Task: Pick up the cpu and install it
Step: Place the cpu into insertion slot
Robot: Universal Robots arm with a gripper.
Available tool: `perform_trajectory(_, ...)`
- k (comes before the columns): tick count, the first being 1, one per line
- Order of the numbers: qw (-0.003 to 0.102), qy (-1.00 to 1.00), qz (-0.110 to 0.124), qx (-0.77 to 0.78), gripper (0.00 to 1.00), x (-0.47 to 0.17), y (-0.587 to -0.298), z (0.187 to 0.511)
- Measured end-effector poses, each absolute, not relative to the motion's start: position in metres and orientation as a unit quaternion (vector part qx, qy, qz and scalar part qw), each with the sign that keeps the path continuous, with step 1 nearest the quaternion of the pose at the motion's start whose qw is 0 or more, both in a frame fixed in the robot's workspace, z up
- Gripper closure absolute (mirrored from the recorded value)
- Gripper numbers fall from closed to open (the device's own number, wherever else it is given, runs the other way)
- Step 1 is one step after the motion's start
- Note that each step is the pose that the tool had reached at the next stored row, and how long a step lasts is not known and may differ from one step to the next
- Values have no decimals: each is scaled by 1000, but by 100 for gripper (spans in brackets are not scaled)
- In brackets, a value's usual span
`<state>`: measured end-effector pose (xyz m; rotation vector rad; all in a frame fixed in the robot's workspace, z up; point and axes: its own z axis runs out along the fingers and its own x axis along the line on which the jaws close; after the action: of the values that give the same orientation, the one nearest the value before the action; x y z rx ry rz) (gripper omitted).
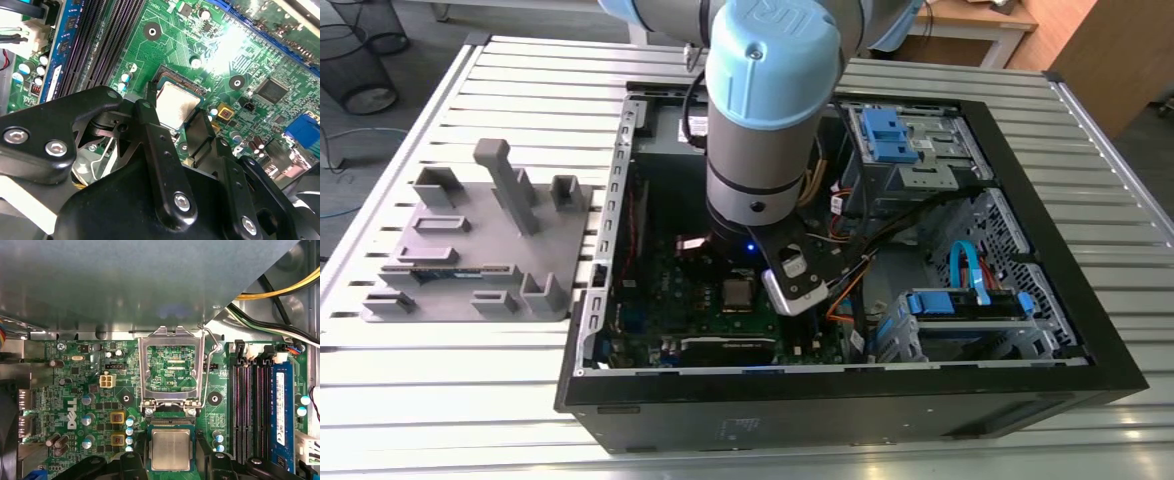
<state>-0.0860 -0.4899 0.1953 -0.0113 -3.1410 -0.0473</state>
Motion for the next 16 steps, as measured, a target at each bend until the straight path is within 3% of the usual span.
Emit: perform_trajectory(16,0,-1000,-15,-4,53,-85,-490,192)
